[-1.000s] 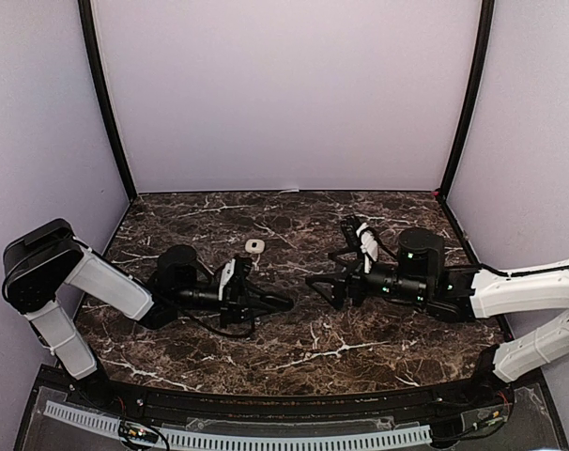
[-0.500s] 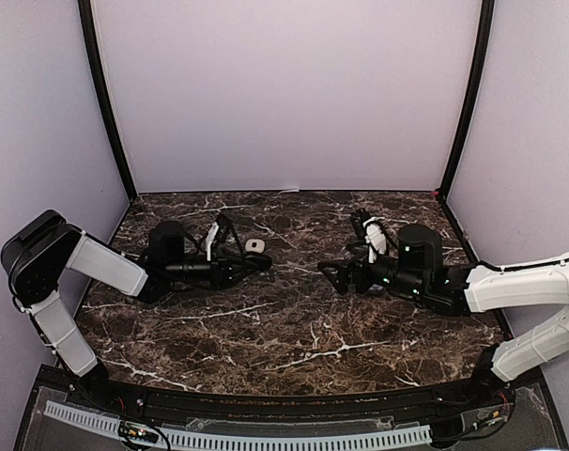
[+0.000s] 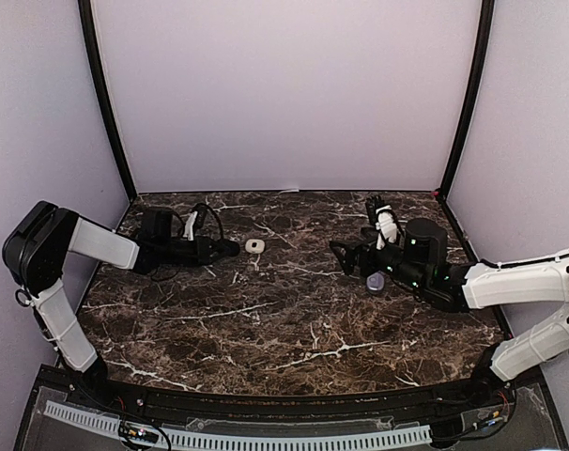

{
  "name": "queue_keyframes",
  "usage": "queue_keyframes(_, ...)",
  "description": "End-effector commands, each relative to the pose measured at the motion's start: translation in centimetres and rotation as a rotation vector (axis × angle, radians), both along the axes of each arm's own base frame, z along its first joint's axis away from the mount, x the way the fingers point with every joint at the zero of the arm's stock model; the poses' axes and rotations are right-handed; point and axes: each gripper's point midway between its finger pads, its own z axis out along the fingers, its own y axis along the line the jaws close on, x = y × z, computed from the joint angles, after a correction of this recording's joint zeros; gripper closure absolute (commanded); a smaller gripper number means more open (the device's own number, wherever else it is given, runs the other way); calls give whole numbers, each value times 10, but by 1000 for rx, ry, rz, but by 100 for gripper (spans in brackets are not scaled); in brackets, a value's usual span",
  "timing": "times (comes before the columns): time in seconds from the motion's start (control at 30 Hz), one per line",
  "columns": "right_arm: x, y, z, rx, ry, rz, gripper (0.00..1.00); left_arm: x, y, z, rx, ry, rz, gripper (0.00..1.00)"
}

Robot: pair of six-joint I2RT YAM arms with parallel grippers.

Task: Insert the wireless bluetooth earbuds into the charging case
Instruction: Place the charging case with the earbuds at the center of the board.

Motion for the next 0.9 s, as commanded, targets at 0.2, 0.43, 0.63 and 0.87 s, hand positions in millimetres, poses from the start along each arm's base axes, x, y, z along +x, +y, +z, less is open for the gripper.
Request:
queue_keyframes(0.2,5,-13,-4,11,-40,-49,2,22,-5,-35,-27,231,2,95)
queue_keyframes(0.43,2,-22,0,13,-60,-65,2,22,-8,-48,-40,294,-6,88)
queue_keyframes(0.63,2,-32,5,11,-81,-102,2,10,-1,-62,-11,333,17,66)
queue_keyframes(0.87,3,-45,11,8,-102,-151,2,-4,13,-61,49,310,53,9)
